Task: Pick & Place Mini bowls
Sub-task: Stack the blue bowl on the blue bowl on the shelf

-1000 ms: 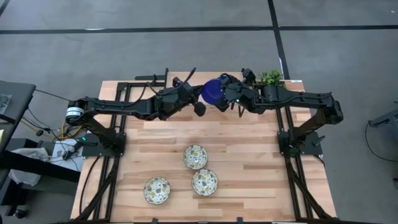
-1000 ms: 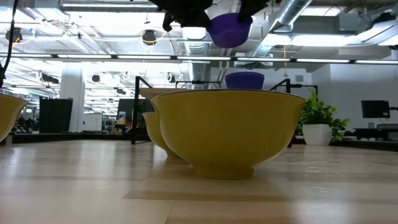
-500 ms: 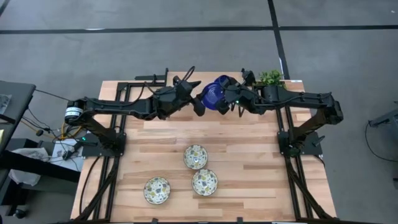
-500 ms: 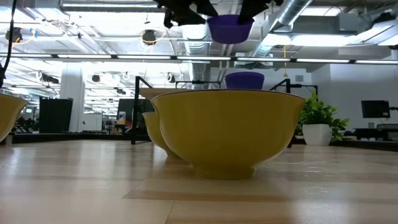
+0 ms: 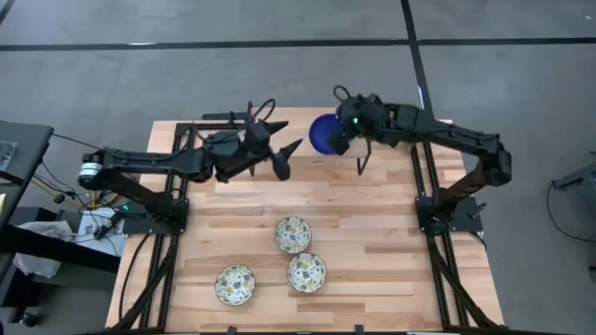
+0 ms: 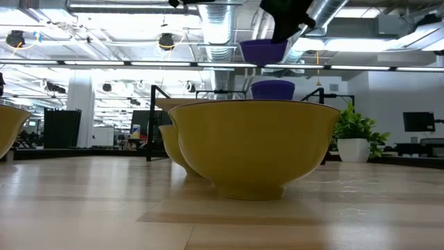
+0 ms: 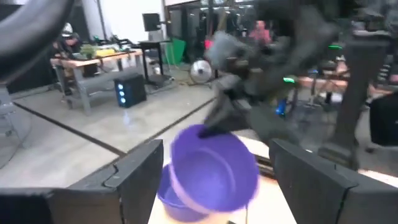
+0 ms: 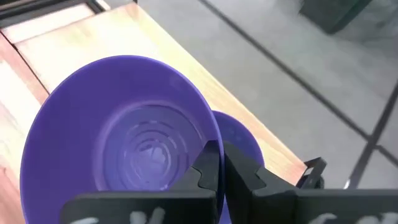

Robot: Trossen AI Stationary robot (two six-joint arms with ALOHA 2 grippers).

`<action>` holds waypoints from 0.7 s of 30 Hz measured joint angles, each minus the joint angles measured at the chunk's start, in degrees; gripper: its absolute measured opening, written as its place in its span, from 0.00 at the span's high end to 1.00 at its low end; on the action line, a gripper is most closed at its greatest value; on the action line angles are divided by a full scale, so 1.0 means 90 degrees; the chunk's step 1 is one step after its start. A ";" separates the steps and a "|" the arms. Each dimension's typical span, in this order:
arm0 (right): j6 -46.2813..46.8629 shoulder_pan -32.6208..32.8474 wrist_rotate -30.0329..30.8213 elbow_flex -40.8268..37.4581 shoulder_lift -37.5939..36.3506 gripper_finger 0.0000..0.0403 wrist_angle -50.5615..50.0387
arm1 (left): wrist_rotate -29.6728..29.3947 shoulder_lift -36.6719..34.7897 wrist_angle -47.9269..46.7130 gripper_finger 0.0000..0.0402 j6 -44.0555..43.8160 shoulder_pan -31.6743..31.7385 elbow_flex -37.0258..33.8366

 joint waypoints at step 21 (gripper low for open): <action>-0.0517 -0.2234 -0.2877 0.0000 0.0000 1.00 -0.0158 | 0.0041 -0.0862 -0.1019 0.28 -0.0242 -0.0943 -0.1487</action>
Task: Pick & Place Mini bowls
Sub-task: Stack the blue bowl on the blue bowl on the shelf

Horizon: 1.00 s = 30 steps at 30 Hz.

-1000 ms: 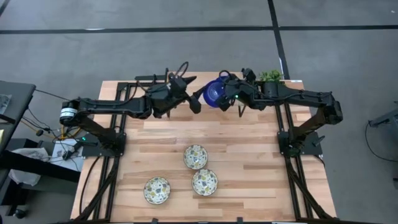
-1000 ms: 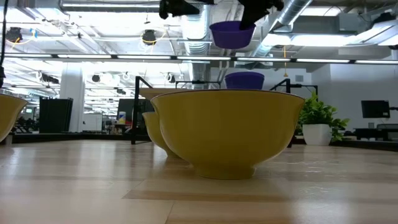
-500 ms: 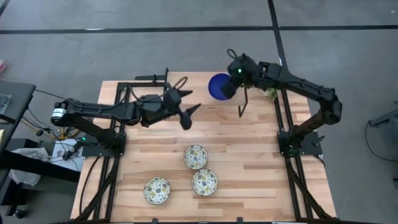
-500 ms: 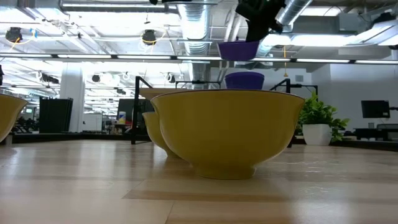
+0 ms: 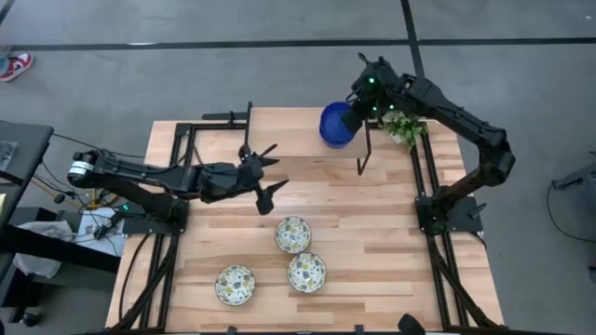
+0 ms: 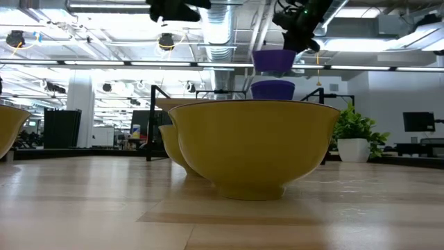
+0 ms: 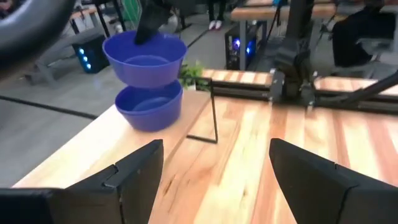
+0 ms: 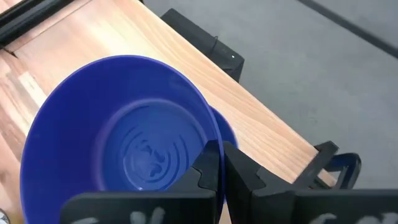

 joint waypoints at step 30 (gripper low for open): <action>-0.0038 -0.0460 -0.0655 0.0002 0.0841 1.00 -0.0010 | 0.0656 -0.2646 0.0796 0.28 -0.0192 0.0012 -0.2166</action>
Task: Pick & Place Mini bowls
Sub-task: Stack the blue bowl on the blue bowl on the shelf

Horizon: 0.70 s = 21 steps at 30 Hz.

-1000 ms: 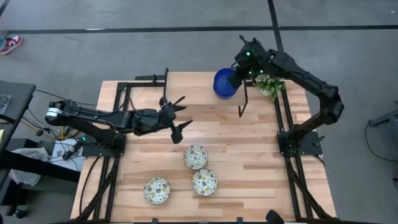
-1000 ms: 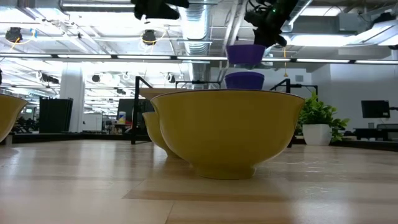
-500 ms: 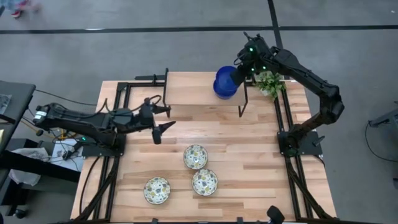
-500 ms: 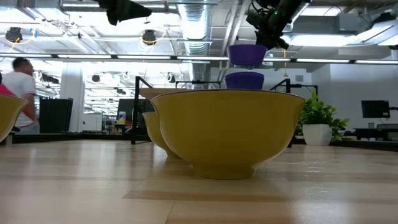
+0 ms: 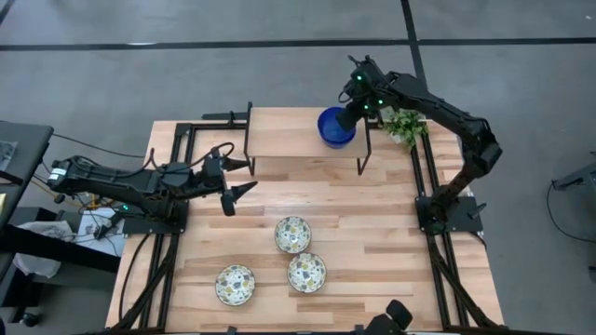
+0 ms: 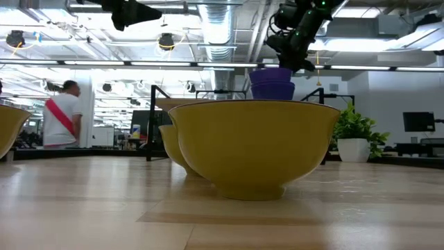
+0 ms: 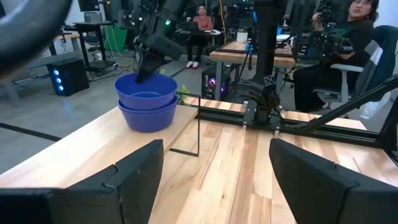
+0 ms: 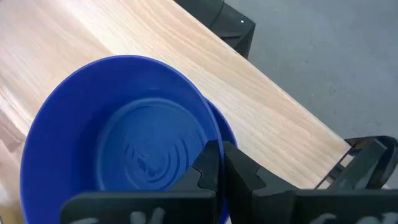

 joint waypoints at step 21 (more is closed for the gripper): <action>-0.0074 0.0098 -0.0005 0.0000 0.0069 0.92 -0.0131 | 0.0002 0.0002 -0.0022 0.28 0.0000 -0.0002 0.0002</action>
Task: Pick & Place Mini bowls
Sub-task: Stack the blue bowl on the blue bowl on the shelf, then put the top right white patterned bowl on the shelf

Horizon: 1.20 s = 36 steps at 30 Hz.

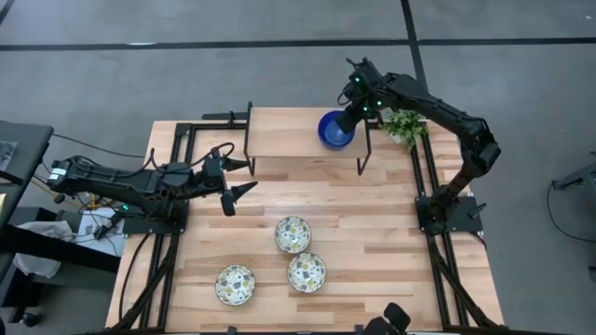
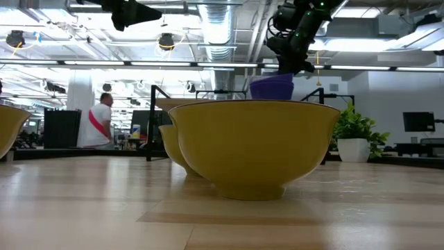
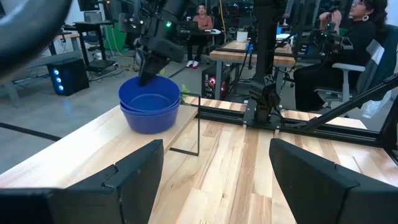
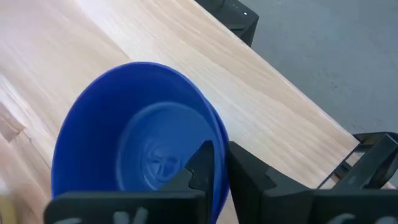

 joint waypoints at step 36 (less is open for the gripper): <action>-0.0401 0.1177 0.0264 -0.0211 -0.2246 0.73 -0.0455 | 0.0569 0.0002 -0.0120 0.28 -0.0001 0.0001 0.0008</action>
